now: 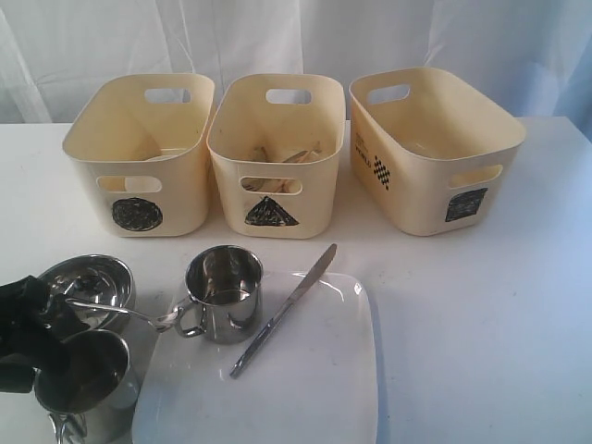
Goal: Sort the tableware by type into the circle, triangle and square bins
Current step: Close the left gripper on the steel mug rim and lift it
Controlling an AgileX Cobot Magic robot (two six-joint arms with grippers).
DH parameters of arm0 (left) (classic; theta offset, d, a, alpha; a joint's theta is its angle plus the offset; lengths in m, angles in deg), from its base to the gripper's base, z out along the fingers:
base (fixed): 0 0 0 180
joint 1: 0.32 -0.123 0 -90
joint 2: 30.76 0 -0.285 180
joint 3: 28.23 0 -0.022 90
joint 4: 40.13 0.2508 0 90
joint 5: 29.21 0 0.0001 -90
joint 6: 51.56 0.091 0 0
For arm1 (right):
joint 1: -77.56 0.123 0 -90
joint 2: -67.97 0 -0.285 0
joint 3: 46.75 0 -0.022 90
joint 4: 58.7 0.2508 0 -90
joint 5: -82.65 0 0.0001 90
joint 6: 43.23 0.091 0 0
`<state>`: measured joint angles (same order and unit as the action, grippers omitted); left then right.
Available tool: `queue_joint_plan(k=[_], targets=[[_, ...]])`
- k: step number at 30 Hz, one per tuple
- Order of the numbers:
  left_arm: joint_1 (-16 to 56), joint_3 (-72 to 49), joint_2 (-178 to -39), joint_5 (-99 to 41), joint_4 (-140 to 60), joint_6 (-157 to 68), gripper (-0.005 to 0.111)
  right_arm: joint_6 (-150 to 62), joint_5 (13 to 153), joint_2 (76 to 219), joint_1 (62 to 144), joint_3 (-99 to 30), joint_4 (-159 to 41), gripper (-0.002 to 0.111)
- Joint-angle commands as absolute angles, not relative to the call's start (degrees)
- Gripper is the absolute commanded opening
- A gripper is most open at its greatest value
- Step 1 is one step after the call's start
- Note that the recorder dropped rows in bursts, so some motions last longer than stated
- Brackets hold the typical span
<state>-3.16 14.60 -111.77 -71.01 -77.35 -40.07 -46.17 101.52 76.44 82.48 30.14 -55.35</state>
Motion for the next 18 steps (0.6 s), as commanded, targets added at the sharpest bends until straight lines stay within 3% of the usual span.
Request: queue_joint_plan(k=[1,6,13,18], targets=[[-2.87,15.1,-113.99,-70.35,-79.27,-37.98,0.051,-45.93,101.05,76.24,82.09,30.47,-55.75,0.0],[-2.75,15.1,-116.54,-69.77,-79.27,-37.08,0.051,-45.93,101.05,76.24,82.09,30.47,-55.75,0.0],[2.73,15.1,-118.9,-65.2,-80.19,-36.68,0.05,-45.93,101.05,76.24,82.09,30.47,-55.75,0.0],[4.54,15.1,-119.81,-63.37,-80.33,-38.75,0.029,-45.93,101.05,76.24,82.09,30.47,-55.75,0.0]])
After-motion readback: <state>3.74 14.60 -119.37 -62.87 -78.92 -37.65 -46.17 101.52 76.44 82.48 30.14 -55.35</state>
